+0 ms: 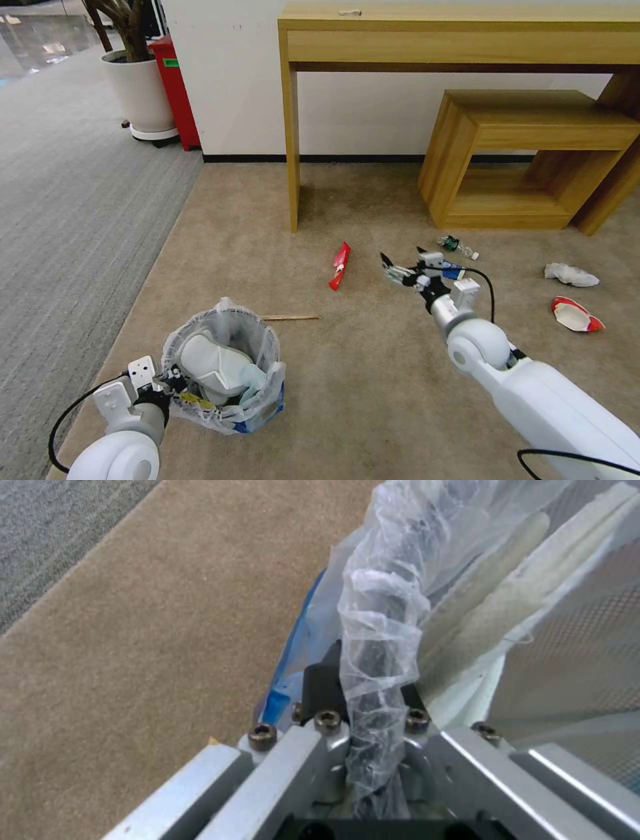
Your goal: Pick up the trash bin and place the garbage on the floor into it.
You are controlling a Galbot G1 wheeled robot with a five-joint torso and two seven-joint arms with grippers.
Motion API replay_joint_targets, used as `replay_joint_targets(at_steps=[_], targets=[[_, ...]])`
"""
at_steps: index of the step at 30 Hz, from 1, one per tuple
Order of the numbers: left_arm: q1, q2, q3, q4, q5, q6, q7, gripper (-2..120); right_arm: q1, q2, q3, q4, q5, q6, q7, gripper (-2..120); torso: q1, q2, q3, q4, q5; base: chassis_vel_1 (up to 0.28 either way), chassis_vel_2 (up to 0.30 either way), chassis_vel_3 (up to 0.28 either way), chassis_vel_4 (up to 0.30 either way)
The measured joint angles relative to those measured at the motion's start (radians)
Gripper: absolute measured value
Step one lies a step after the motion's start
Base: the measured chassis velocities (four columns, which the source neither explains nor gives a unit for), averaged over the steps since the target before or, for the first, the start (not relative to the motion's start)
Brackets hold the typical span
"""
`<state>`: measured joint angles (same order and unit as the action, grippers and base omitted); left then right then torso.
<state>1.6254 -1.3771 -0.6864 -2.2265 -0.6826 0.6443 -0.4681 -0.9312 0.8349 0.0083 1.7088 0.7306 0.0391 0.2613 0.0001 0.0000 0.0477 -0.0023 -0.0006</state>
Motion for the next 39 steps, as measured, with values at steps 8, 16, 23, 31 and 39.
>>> replay_joint_targets(at_steps=[8,16,23,31,39], targets=[[0.009,-0.007,0.008,-0.01,0.007,0.0,0.0,0,-0.044,-0.002,0.042,0.008,-0.049,0.03,-0.012,100,0.0,0.0,0.0,0.0,-0.0002,0.0,0.0,0.0,0.0],[0.019,-0.015,0.008,-0.032,0.008,0.0,0.0,0,-0.045,0.008,0.046,0.0,-0.085,0.046,-0.006,100,0.0,0.0,0.0,0.0001,-0.0001,0.0,0.0,0.0,0.0],[0.022,-0.015,0.0,-0.04,0.007,0.0,0.0,0,-0.042,0.012,0.045,-0.01,-0.101,0.047,-0.006,100,0.0,0.0,0.0,0.0001,-0.0002,0.0,0.0,0.0,0.0],[0.018,-0.018,0.0,-0.037,0.007,-0.001,0.001,0,-0.039,0.018,0.043,-0.029,-0.116,0.061,-0.012,100,0.0,0.0,0.0,0.0,-0.0003,0.036,0.049,-0.047,-0.047],[0.011,-0.022,-0.001,-0.03,0.006,-0.001,0.001,0,-0.045,0.026,0.044,-0.039,-0.131,0.077,-0.019,100,0.0,0.0,0.0,0.0002,-0.0003,0.087,0.116,-0.092,-0.108]])
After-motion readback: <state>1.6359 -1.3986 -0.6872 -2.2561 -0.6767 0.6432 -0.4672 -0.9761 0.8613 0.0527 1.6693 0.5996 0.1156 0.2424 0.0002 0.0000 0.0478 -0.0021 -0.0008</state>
